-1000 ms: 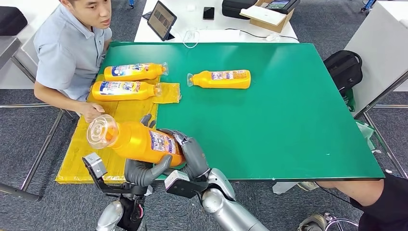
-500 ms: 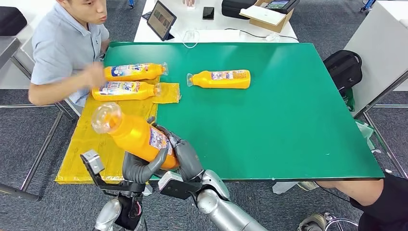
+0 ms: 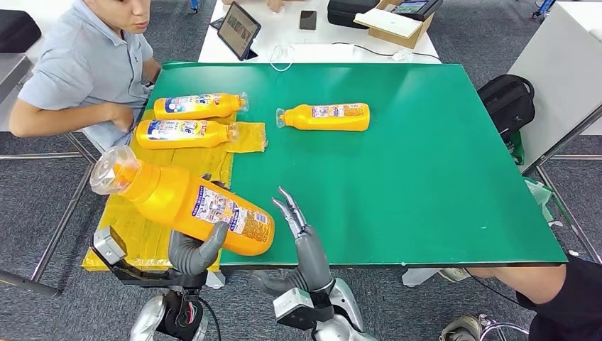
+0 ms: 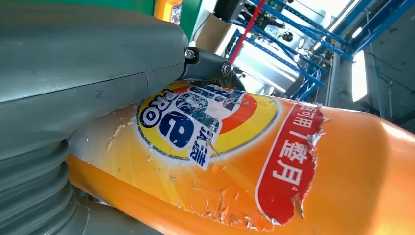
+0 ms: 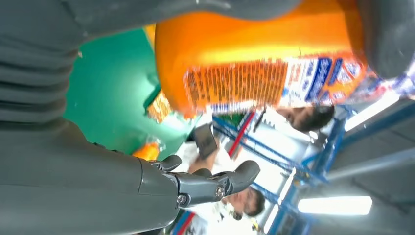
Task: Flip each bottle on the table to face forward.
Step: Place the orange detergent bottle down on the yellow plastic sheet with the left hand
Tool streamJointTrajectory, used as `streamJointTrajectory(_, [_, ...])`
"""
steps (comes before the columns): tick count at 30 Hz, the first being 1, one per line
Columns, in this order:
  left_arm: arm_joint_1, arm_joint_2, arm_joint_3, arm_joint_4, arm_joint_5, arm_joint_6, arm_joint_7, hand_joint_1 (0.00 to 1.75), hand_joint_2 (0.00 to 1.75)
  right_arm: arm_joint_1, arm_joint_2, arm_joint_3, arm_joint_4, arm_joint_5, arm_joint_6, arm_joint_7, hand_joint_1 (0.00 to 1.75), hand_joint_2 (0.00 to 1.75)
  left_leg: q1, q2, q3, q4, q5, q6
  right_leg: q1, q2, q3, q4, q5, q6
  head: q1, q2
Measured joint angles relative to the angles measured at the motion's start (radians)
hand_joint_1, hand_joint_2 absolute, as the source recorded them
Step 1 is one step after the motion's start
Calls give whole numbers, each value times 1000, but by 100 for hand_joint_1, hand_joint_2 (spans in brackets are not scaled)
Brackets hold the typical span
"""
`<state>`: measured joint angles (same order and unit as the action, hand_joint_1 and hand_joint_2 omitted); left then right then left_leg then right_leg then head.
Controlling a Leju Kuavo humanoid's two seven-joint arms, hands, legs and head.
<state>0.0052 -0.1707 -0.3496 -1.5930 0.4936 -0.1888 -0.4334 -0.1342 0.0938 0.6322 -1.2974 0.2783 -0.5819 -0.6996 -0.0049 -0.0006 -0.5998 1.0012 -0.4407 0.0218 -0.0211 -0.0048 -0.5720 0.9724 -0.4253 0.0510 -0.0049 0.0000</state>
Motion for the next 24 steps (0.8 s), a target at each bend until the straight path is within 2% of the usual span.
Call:
streamJointTrajectory(4, [15, 0, 18, -13, -14, 14, -9, 175, 175, 65, -18, -102, -75, 0, -23, 0, 0, 0, 0, 0, 0, 0, 0, 0, 0, 0, 1, 0, 0, 0, 0, 0])
streamJointTrajectory(6, [19, 0, 36, -20, -64, 67, -29, 175, 175, 98, -27, -177, -121, -15, -36, 0, 0, 0, 0, 0, 0, 0, 0, 0, 0, 0, 1, 0, 0, 0, 0, 0])
streamJointTrajectory(8, [16, 1, 59, -24, -204, 198, -68, 174, 175, 126, -32, -247, -175, -35, -57, 0, 0, 0, 0, 0, 0, 0, 0, 0, 0, 0, 0, 0, 0, 0, 0, 0])
streamJointTrajectory(12, [-30, 10, 111, -2, -625, 575, -146, 175, 175, 154, -29, -340, -270, -29, -101, 0, 0, 0, 0, -1, 0, 0, 0, 0, 0, 0, 0, 0, 0, 0, 0, 0])
streamJointTrajectory(14, [-74, 14, 139, 39, -817, 730, -153, 175, 175, 156, -14, -376, -312, -4, -110, 0, 0, 0, 0, -1, 0, 0, 0, 0, 0, 0, 1, 0, 0, 0, 0, 0])
streamJointTrajectory(16, [-125, 17, 175, 100, -998, 831, -136, 175, 175, 154, 11, -413, -349, 11, -112, 0, 0, 0, 0, -1, 1, 0, 1, 0, 0, 0, 2, 1, 0, 0, 0, 0])
streamJointTrajectory(19, [-181, 18, 227, 174, -1136, 878, -116, 175, 175, 151, 35, -450, -382, 14, -113, 0, 0, 0, 1, 0, 2, 0, 1, 0, 0, 0, 3, 1, 0, 0, 0, 0])
streamJointTrajectory(24, [-217, 19, 264, 235, -1149, 887, -111, 175, 175, 151, 53, -476, -407, 14, -114, 0, 0, 0, 0, 0, 2, 0, 1, 0, 0, 0, 3, 1, 0, 0, 0, 0])
